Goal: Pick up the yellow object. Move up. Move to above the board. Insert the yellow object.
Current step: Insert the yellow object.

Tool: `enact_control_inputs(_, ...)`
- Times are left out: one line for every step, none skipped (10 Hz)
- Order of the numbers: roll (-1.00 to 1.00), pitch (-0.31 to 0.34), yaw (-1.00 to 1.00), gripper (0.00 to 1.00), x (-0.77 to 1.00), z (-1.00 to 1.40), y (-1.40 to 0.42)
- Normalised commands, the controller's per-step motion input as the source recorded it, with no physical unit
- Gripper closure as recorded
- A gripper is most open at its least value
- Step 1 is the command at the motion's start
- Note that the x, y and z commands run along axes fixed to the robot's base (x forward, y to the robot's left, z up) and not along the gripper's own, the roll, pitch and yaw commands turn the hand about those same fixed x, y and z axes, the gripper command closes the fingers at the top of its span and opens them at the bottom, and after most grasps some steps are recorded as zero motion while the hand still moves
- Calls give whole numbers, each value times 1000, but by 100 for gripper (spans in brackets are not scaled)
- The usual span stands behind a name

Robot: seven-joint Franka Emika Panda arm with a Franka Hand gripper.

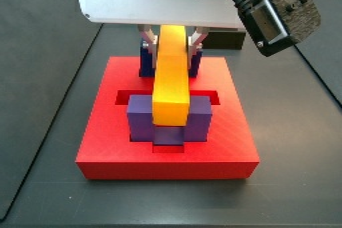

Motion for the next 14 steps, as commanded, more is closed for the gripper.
enact_control_inputs(140, 0, 63, 100, 0, -74, 0)
enact_control_inputs(137, 0, 31, 100, 0, -80, 0)
enact_control_inputs(114, 0, 3, 100, 0, -91, 0)
enact_control_inputs(86, 0, 0, 100, -17, -106, 0)
enact_control_inputs(71, 0, 0, 100, -9, -131, 0)
enact_control_inputs(74, 0, 0, 100, -46, -183, 0)
enact_control_inputs(99, 0, 0, 100, -83, -234, -3)
enact_control_inputs(93, 0, 0, 100, -66, -283, -17)
enact_control_inputs(64, 0, 0, 100, -40, -289, -26)
enact_control_inputs(56, 0, 0, 100, -26, -266, -37)
enact_control_inputs(50, 0, 26, 100, 0, -166, -80)
enact_control_inputs(57, 0, 49, 100, 0, -86, -114)
enact_control_inputs(63, 0, 46, 100, 0, -77, -109)
enact_control_inputs(83, 0, 43, 100, 0, -97, -83)
